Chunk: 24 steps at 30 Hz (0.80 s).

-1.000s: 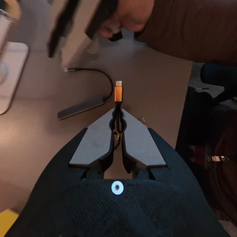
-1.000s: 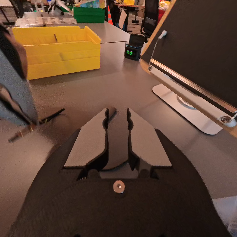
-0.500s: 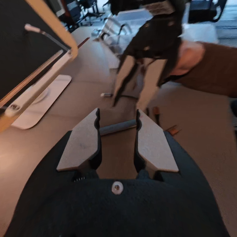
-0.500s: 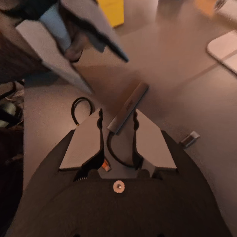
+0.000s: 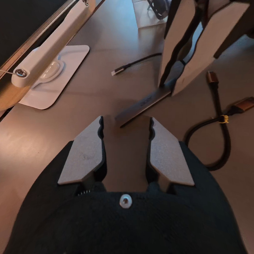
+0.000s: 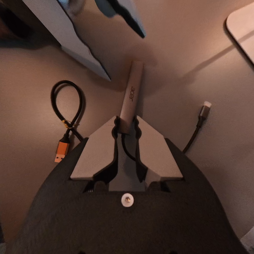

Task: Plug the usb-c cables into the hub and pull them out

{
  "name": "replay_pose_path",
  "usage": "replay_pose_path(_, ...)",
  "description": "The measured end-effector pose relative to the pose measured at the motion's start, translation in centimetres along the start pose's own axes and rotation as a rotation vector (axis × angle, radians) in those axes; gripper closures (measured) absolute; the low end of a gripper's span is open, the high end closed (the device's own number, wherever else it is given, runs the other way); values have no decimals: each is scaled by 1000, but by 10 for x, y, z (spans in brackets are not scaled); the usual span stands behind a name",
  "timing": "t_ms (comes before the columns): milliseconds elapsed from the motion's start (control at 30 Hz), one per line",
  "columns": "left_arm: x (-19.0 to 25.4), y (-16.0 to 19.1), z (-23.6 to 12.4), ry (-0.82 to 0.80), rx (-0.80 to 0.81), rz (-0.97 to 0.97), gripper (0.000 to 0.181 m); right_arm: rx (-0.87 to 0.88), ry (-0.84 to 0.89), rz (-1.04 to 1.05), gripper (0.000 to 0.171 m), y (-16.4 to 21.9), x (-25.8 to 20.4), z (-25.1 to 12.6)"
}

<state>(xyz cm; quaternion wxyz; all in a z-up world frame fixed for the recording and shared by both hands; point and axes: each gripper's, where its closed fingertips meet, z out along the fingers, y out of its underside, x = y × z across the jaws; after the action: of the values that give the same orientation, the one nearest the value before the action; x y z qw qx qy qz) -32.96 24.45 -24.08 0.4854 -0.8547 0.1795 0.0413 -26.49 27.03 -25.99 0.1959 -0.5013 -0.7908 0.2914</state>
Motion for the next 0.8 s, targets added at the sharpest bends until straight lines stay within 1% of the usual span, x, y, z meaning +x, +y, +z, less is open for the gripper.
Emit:
replay_pose_path(100,5,2,2,-21,-19,70,112,118,-100,-2,151,-15,-8,-14)
replay_pose_path(200,8,6,5,-69,-51,178,114,193,-176,-8,151,-22,-14,-26)
replay_pose_path(267,8,4,5,-103,-44,230,122,199,-229,-17,151,-19,-19,-30)
replay_pose_path(367,10,-12,-3,-133,47,276,142,183,-283,-41,151,-10,-23,-31)
replay_pose_path(433,17,-23,-9,-110,110,287,142,185,-318,-53,152,-8,-26,-33)
replay_pose_path(500,25,-24,-9,-83,115,303,135,189,-354,-71,151,-7,-32,-35)
replay_pose_path(533,29,-24,-9,-77,112,326,135,192,-363,-75,152,-7,-33,-35)
replay_pose_path(567,35,-23,-9,-58,113,353,139,194,-375,-73,152,-7,-35,-36)
replay_pose_path(633,51,-20,-7,6,109,405,156,198,-393,-66,152,-8,-37,-36)
replay_pose_path(667,53,-20,-6,-10,110,437,160,194,-395,-67,152,-7,-37,-35)
replay_pose_path(733,53,-18,-5,-39,96,493,162,190,-392,-68,152,-6,-36,-35)
replay_pose_path(800,53,-17,-4,-50,77,506,163,197,-397,-59,152,-7,-36,-35)
